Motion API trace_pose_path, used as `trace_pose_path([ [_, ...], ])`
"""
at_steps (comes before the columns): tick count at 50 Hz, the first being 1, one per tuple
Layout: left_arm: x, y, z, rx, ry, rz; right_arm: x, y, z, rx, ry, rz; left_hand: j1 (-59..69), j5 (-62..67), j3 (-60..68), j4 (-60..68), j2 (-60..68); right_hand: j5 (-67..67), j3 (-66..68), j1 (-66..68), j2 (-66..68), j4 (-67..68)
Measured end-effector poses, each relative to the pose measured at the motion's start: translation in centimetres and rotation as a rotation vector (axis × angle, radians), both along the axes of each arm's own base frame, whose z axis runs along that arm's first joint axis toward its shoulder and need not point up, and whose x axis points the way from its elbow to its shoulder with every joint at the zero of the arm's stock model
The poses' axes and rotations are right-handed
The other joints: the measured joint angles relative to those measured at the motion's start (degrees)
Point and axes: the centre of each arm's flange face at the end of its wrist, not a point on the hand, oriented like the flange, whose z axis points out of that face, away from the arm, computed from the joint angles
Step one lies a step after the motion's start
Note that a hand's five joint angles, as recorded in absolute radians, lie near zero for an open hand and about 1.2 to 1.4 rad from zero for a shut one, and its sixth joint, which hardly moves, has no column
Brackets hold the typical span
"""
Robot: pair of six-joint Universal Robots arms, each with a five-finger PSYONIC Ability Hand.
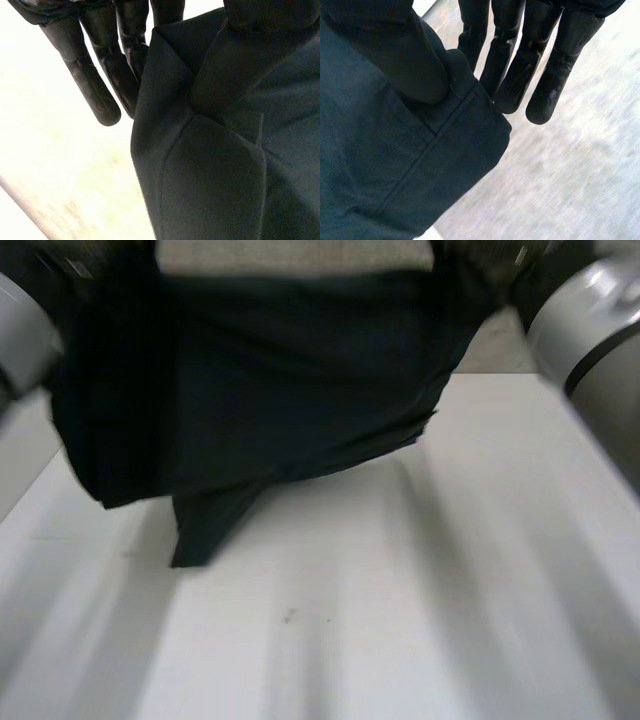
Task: Fold the shorts.
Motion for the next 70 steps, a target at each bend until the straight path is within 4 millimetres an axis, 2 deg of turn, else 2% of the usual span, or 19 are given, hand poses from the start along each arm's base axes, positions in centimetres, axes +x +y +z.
trace_pose_path([
  [7,2.0,4.4,6.6,-0.193,0.054,0.007,-1.8,3.1,6.4,-0.166,-0.104,0.001,0.0,0.0,0.04,0.0,0.08,0.0,0.0,0.0,0.0,0.0],
  [11,2.6,5.7,8.2,-0.238,0.077,0.006,-2.8,4.8,8.6,-0.228,-0.14,0.002,0.0,0.0,0.22,0.0,0.09,0.0,0.0,0.0,0.0,0.0],
  [15,2.5,5.6,8.1,-0.229,0.077,0.004,-3.1,5.1,8.8,-0.228,-0.138,-0.002,0.0,0.0,0.23,0.0,0.09,0.0,0.0,0.0,0.0,0.0],
  [17,2.3,5.0,7.4,-0.205,0.067,0.003,-2.9,4.5,8.0,-0.199,-0.12,-0.005,0.0,0.0,0.23,0.0,0.09,0.0,0.0,0.0,0.0,0.0],
  [22,0.7,1.7,3.5,-0.078,0.008,0.002,-1.3,1.2,3.4,-0.042,-0.029,-0.013,0.0,0.0,0.23,0.0,0.09,0.0,0.0,0.0,0.0,0.0],
  [30,-2.9,-7.2,-6.0,0.134,-0.097,0.014,1.7,-4.4,-5.4,0.171,0.089,-0.018,0.0,0.0,0.23,0.0,0.09,0.0,0.0,0.0,0.0,0.0],
  [37,-5.4,-15.9,-13.9,0.166,-0.112,0.046,4.1,-9.8,-11.9,0.168,0.086,-0.068,0.0,0.0,0.24,0.01,0.15,-0.01,0.0,0.0,0.0,0.0],
  [41,-6.3,-19.5,-16.3,0.113,-0.087,0.059,5.1,-12.4,-14.0,0.081,0.043,-0.116,0.05,0.0,0.24,0.01,0.24,-0.02,0.0,0.0,0.0,0.02],
  [42,-6.3,-19.5,-16.3,0.113,-0.087,0.059,5.1,-12.4,-14.0,0.081,0.043,-0.116,0.05,0.0,0.24,0.01,0.24,-0.02,0.0,0.0,0.0,0.02],
  [44,-7.1,-21.4,-17.3,0.049,-0.058,0.059,5.8,-14.2,-15.2,-0.033,0.0,-0.154,0.14,0.0,0.24,0.01,0.27,-0.03,0.0,0.0,0.0,0.03],
  [47,-7.8,-22.4,-17.5,-0.015,-0.026,0.053,6.3,-15.4,-16.0,-0.119,-0.022,-0.172,-0.33,-0.14,0.07,-0.12,0.11,-11.84,-13.72,-9.85,-12.87,-13.4],
  [49,-8.2,-22.5,-17.5,-0.048,-0.01,0.047,6.6,-15.8,-16.6,-0.141,-0.019,-0.173,-18.07,-16.14,-16.22,-16.64,-16.37,-24.13,-27.21,-21.97,-26.61,-25.76],
  [50,-8.3,-22.6,-17.5,-0.052,-0.008,0.045,6.6,-15.9,-16.7,-0.142,-0.017,-0.172,-18.07,-16.14,-16.22,-16.64,-16.37,-24.13,-27.21,-21.97,-26.61,-25.76],
  [51,-8.8,-22.5,-17.6,-0.073,0.002,0.036,6.8,-16.0,-17.2,-0.138,-0.001,-0.163,-41.33,-36.36,-36.19,-37.08,-36.7,-40.81,-44.02,-36.97,-43.69,-42.54],
  [53,-9.3,-22.2,-17.8,-0.083,0.007,0.026,7.0,-15.9,-17.8,-0.111,0.027,-0.146,-53.42,-50.12,-52.04,-53.61,-52.78,-51.5,-55.03,-43.71,-54.03,-54.14],
  [57,-9.9,-21.4,-18.3,-0.065,0.001,0.017,6.8,-15.1,-17.9,-0.028,0.084,-0.114,-54.23,-52.41,-55.7,-57.31,-56.81,-52.59,-56.52,-43.89,-54.83,-54.72],
  [62,-9.5,-19.7,-17.6,-0.012,-0.014,0.031,5.4,-13.4,-16.5,0.071,0.122,-0.102,-54.23,-52.41,-55.7,-57.31,-56.82,-52.63,-56.52,-43.89,-54.83,-54.73],
  [67,-7.6,-15.9,-16.4,0.108,-0.053,0.059,2.2,-10.8,-14.9,0.204,0.175,-0.114,-54.23,-52.41,-55.7,-57.32,-56.87,-52.63,-56.52,-43.89,-54.83,-54.73],
  [70,-6.6,-13.3,-16.2,0.185,-0.074,0.058,0.7,-9.3,-15.0,0.277,0.211,-0.111,-54.23,-52.41,-55.7,-57.32,-56.87,-52.63,-56.52,-43.89,-54.83,-54.73],
])
